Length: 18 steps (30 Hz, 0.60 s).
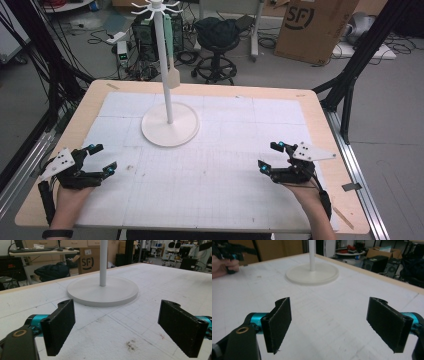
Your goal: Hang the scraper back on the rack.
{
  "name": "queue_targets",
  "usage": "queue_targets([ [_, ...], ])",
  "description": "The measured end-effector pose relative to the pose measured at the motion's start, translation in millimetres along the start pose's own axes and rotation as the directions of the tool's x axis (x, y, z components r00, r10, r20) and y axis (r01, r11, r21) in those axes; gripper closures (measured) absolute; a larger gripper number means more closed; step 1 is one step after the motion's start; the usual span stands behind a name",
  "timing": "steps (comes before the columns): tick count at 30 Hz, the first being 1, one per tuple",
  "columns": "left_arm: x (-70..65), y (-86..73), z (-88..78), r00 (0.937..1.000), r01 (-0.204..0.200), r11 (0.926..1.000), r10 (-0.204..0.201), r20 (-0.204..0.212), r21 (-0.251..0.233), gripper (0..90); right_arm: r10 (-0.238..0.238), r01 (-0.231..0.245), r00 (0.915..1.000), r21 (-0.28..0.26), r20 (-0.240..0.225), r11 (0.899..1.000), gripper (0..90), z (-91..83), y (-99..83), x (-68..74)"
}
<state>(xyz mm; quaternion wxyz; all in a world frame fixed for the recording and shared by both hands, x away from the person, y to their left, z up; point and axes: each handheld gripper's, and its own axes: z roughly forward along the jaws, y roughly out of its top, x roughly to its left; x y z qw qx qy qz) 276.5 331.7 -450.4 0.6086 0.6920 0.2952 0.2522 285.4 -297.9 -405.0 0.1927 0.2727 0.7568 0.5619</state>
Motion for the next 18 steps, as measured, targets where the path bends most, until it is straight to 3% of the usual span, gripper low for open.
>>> queue_targets([
  [11, 0.4, 0.0, -0.2, 1.0000, 0.004, 1.0000, -0.004, -0.003, -0.001, 14.8, 0.030, -0.029, 0.9985, -0.020, 0.046, 0.999, 19.3, -5.8, -37.7, 3.2],
  [13, 0.5, 0.0, -0.3, 1.0000, 0.004, 1.0000, -0.004, -0.004, 0.000, 14.8, 0.027, -0.026, 0.9974, -0.019, 0.067, 0.999, 18.8, -7.4, -41.7, 1.4],
  [18, 0.4, 0.0, -0.1, 1.0000, 0.005, 1.0000, -0.005, -0.007, 0.001, 14.8, 0.043, -0.040, 0.9967, -0.042, 0.069, 0.998, 18.5, -12.4, -47.5, -1.6],
])
